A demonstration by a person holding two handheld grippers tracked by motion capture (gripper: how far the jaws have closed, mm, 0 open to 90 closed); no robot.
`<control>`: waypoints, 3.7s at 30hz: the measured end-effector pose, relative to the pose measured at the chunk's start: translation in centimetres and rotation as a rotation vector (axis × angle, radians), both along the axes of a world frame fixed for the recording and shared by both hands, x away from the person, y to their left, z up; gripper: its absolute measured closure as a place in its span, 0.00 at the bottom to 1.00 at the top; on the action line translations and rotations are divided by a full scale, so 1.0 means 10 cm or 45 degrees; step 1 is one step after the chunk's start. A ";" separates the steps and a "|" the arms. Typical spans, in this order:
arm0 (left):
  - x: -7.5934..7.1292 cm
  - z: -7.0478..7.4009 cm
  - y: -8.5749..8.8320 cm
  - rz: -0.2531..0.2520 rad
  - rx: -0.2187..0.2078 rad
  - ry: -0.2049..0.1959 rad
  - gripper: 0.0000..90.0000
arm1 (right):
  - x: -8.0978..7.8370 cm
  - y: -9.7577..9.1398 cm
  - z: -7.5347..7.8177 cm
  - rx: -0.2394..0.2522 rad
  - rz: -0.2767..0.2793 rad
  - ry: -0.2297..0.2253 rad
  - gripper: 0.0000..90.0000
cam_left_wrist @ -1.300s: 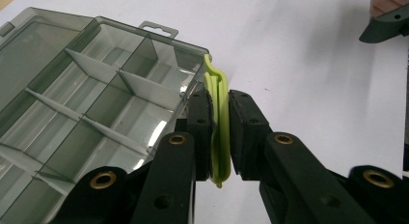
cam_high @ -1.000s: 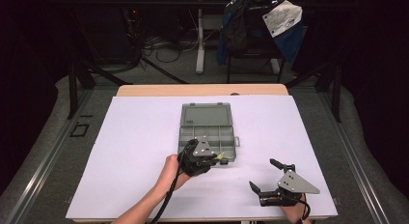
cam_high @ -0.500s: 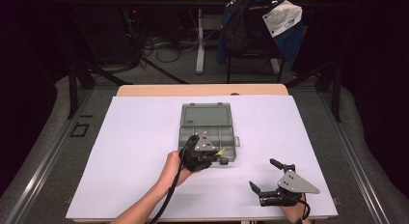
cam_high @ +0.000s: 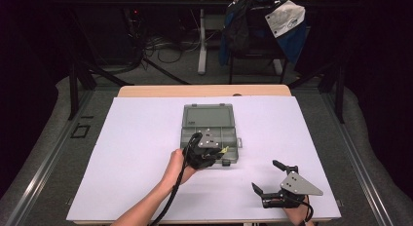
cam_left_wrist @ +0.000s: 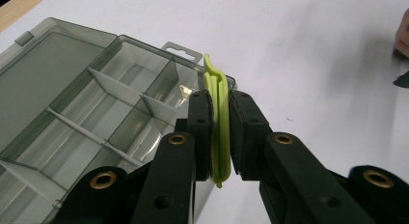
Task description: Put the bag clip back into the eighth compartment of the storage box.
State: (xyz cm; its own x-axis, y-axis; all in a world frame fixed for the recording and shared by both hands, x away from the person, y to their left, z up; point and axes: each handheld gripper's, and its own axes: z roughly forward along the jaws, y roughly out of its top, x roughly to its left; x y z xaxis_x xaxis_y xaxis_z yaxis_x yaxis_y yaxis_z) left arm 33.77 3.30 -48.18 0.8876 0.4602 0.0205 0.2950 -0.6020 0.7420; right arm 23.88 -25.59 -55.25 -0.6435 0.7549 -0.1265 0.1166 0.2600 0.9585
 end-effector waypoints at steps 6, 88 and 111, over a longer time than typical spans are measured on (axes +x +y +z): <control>0.04 -0.01 -0.01 0.013 -0.006 0.010 0.89 | 0.00 0.00 0.00 -0.001 -0.001 0.001 0.00; 0.42 -0.22 -0.42 0.217 -0.089 0.159 0.89 | 0.01 0.01 -0.01 -0.005 0.002 0.004 0.00; 0.44 -0.30 -0.48 0.265 -0.062 0.174 0.89 | 0.01 0.02 -0.01 -0.017 0.004 0.014 0.00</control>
State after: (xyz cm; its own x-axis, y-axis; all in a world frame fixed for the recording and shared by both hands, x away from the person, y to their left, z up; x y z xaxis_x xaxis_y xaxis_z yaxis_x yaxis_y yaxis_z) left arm 38.13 -1.50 -51.14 0.7664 0.6311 -0.1198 0.5084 -0.4820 0.7136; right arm 24.01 -25.42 -55.37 -0.6472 0.7512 -0.1293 0.1264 0.2731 0.9537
